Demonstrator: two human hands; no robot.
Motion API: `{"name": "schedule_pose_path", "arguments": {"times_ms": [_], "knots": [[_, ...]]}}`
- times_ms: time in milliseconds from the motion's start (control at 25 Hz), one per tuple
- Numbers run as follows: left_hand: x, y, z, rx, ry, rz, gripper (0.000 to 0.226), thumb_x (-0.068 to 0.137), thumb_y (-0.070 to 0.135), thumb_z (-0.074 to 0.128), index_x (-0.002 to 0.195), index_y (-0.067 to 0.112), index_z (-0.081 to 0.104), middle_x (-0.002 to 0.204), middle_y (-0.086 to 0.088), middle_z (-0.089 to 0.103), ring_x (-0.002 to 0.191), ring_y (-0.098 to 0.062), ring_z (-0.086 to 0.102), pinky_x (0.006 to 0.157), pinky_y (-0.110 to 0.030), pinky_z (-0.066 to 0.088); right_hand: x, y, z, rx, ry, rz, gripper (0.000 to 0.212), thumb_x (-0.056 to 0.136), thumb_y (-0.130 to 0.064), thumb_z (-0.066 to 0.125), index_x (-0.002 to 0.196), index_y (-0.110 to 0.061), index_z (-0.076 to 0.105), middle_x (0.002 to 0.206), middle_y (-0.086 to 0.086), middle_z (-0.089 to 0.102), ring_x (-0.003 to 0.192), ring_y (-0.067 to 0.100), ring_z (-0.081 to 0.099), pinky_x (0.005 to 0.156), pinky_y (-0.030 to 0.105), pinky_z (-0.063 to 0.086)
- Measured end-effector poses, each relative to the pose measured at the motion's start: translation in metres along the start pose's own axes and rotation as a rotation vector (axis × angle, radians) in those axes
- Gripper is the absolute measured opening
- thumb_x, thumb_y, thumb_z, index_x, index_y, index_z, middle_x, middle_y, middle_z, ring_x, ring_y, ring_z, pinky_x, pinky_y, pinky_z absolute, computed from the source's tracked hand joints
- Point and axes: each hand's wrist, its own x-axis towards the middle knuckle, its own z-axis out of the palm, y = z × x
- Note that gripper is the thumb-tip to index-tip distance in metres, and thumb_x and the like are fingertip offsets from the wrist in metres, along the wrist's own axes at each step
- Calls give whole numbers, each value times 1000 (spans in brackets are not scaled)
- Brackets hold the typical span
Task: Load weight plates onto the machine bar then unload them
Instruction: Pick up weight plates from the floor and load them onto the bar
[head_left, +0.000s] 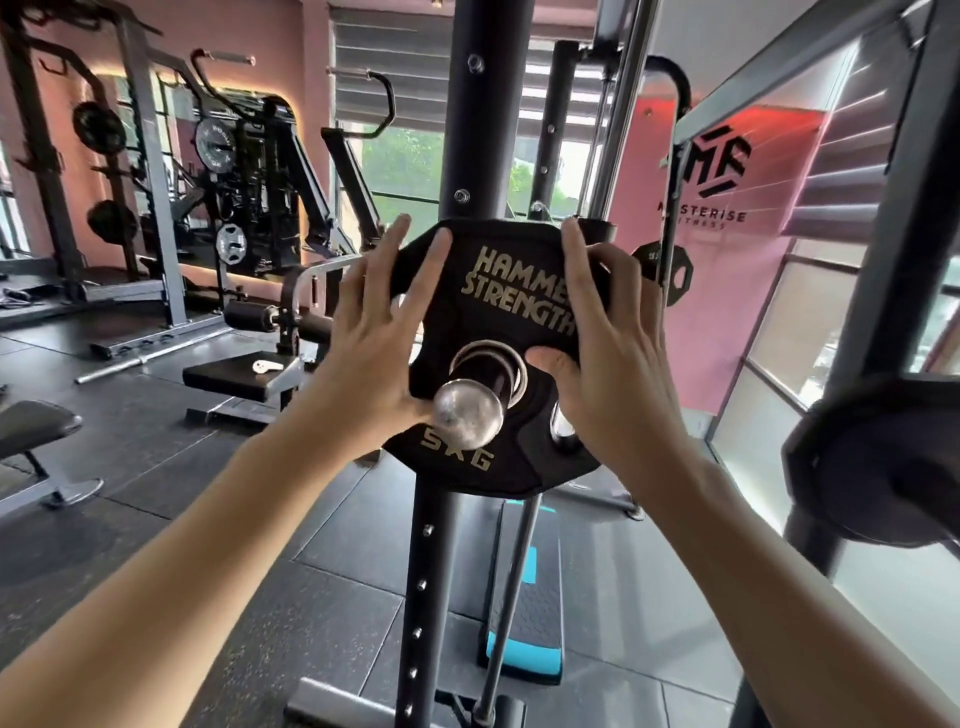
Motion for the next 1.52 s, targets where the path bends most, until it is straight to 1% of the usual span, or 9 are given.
{"name": "schedule_pose_path", "arguments": {"times_ms": [120,280,560,840,1040,1160,1280,1400,1520], "knots": [[16,1,21,48,44,-9,127,72,30,83,156,39,-13,161,-2,-3,144,-28,9,117,-47,14,12,15,9,-45,-102,0,111,80,-20,81,161,-22,6,150,12,28,132,31,29,104,53,35],[36,-8,41,112,111,12,105,76,50,58,160,25,0,156,-19,15,137,-38,24,113,-46,27,24,32,18,-90,-268,34,147,55,-33,96,159,-21,-7,156,12,15,140,32,20,111,51,28],[83,-32,82,184,94,59,113,76,53,73,159,28,0,154,-19,16,132,-45,33,108,-57,36,42,62,62,-91,-249,123,155,50,-27,99,158,-21,-12,156,14,12,140,36,24,111,52,33],[111,-32,102,44,3,-56,93,73,52,18,160,22,11,156,-26,16,135,-51,26,106,-65,38,63,92,106,-177,-155,142,156,44,-10,100,158,-23,-5,149,15,21,132,36,31,106,50,38],[118,-34,102,124,-81,-10,100,79,58,49,160,23,2,155,-26,14,136,-51,25,108,-65,36,63,92,103,-158,-196,185,155,47,-16,100,160,-21,-6,153,16,19,137,37,28,108,51,37],[119,-28,90,133,-130,-25,107,81,32,75,160,27,2,158,-22,11,141,-50,19,113,-64,30,64,92,83,-118,-292,173,150,53,-30,98,159,-22,-7,155,15,19,140,37,28,110,53,39],[122,-15,71,204,-49,39,78,91,19,66,157,21,24,159,-19,19,145,-45,19,117,-63,23,61,95,55,-65,-258,182,125,67,-43,87,160,-21,5,152,11,28,138,31,33,107,54,42],[133,23,41,207,-37,97,57,102,28,49,154,17,30,161,-14,22,149,-37,20,119,-59,21,53,102,12,-51,-125,194,96,81,-56,69,156,-16,23,145,9,44,135,27,41,107,51,42],[140,85,11,195,-66,228,63,102,43,42,157,17,24,162,-9,24,151,-29,19,123,-53,18,40,116,-35,-69,8,163,86,86,-66,51,150,-10,37,137,9,53,129,25,47,103,47,46]]}}
